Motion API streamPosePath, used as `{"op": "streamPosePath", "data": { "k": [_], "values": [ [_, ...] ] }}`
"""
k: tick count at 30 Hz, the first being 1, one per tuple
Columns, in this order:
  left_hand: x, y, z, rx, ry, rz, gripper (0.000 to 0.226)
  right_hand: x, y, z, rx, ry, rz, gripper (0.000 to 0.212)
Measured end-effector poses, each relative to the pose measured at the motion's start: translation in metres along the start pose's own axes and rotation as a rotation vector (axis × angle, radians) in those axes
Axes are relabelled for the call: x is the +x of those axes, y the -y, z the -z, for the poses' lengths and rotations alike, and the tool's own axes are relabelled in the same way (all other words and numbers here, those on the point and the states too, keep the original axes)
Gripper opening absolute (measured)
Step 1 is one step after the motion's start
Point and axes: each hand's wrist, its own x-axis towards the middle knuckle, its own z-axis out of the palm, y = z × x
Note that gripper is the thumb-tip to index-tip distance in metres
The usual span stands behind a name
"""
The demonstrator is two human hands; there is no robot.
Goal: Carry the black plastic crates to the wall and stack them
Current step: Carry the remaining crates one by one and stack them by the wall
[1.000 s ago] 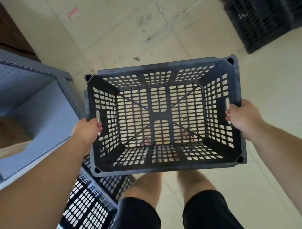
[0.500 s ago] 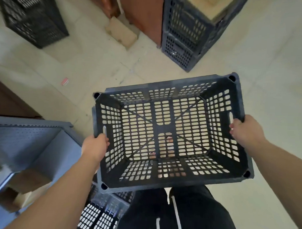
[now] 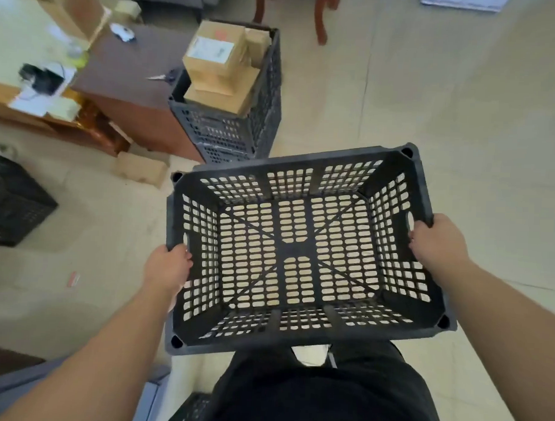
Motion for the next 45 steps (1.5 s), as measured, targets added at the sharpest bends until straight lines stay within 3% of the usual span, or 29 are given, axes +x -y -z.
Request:
{"op": "streamPosePath", "data": {
  "k": [16, 33, 45],
  "values": [
    [-0.12, -0.214, -0.266, 0.198, 0.276, -0.321, 0.016, 0.115, -0.149, 0.229, 0.201, -0.26, -0.316, 0.028],
    [-0.16, -0.463, -0.594, 0.559, 0.769, -0.603, 0.021, 0.214, -0.194, 0.34, 0.492, -0.585, -0.868, 0.036],
    [-0.309, -0.524, -0.804, 0.76, 0.964, -0.84, 0.037, 0.244, -0.287, 0.43, 0.549, -0.742, -1.105, 0.033]
  ]
}}
